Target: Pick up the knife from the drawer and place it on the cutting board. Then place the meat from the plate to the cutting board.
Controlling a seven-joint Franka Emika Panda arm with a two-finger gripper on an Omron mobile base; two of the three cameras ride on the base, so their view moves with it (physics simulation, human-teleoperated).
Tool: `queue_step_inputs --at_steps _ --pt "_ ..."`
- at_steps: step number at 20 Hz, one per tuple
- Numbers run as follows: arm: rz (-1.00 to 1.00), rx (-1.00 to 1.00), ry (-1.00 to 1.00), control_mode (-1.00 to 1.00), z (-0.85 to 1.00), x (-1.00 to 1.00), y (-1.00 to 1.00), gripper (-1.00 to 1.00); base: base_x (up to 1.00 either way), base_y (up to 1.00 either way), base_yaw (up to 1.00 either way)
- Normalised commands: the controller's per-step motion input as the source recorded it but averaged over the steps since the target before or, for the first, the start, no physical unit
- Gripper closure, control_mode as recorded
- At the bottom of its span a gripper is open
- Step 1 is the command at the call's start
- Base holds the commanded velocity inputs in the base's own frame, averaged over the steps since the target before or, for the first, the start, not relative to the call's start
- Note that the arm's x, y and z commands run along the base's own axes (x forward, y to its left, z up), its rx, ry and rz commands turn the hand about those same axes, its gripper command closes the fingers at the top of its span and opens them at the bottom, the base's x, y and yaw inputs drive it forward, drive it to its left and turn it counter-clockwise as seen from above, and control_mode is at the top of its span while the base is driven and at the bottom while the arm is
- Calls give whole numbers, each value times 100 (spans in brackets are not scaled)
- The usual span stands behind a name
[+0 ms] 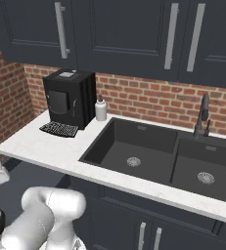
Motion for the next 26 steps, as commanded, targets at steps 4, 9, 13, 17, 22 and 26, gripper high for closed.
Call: queue_step_inputs --at_steps 4,9,13,17,22,26 --pt "3 13 -31 -100 100 0 -44 100 0 0 0" --pt "-5 21 -26 -100 100 0 -85 100 0 0 0" --pt "-16 22 -11 -100 90 0 -100 100 0 0 0" --pt "-24 3 -3 -100 49 1 -100 100 0 0 0" --pt "-27 0 0 -100 35 11 -100 100 0 0 0" --pt "-24 0 5 -100 10 34 -98 100 0 0 0"
